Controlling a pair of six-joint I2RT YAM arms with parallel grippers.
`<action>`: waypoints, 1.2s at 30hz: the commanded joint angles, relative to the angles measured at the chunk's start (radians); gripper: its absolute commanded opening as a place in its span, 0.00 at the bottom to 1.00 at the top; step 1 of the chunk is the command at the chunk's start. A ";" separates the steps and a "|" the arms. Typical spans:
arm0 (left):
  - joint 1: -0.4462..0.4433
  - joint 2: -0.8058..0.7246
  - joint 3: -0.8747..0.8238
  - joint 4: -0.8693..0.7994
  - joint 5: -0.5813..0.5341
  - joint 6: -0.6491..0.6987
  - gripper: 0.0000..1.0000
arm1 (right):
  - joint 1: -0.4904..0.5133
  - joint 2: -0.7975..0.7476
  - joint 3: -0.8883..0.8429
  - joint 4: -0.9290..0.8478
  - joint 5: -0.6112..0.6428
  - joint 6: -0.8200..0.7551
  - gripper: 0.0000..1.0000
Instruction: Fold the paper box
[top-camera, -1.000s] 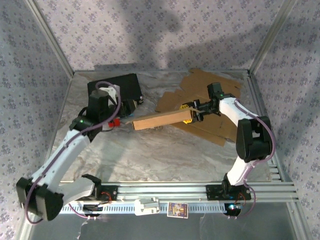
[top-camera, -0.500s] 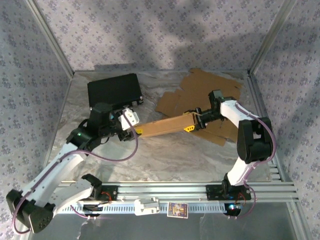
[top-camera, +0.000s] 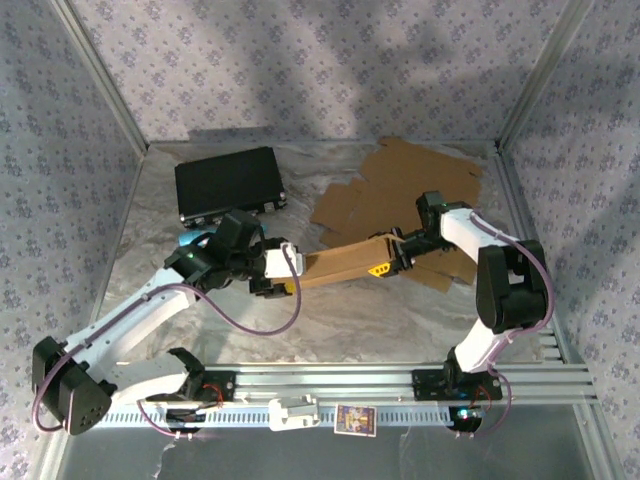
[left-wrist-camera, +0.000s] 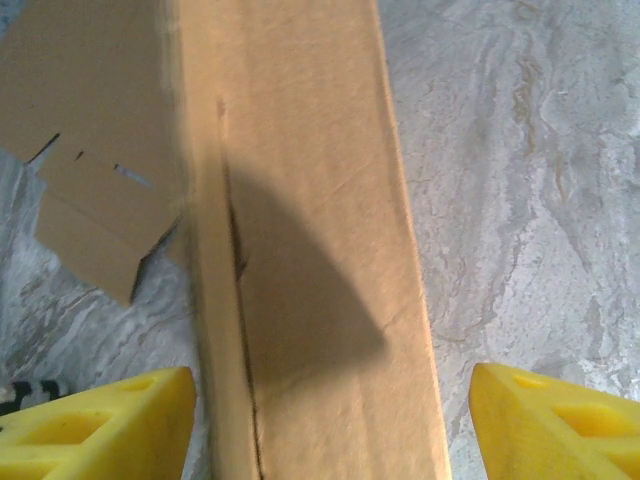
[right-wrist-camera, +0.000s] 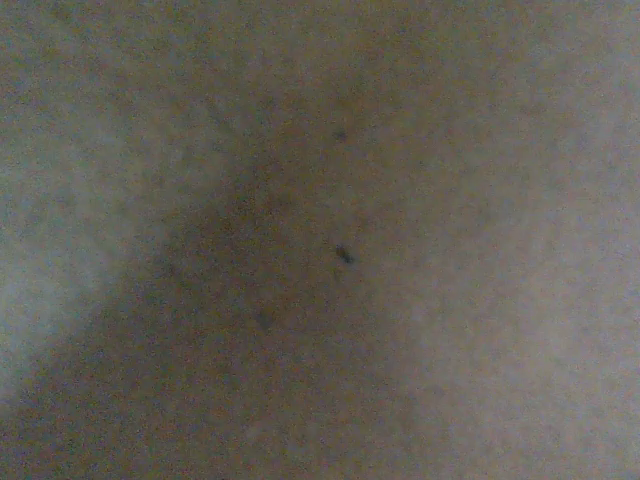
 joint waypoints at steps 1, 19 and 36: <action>-0.024 0.018 0.022 -0.013 0.020 0.035 0.72 | 0.022 -0.001 -0.015 0.005 0.056 0.054 0.40; -0.059 0.030 -0.040 -0.012 -0.073 0.108 0.53 | 0.106 0.080 -0.026 0.110 0.090 0.159 0.46; -0.058 0.127 0.009 -0.092 0.004 0.131 0.41 | 0.028 0.082 -0.003 0.016 0.161 0.045 0.75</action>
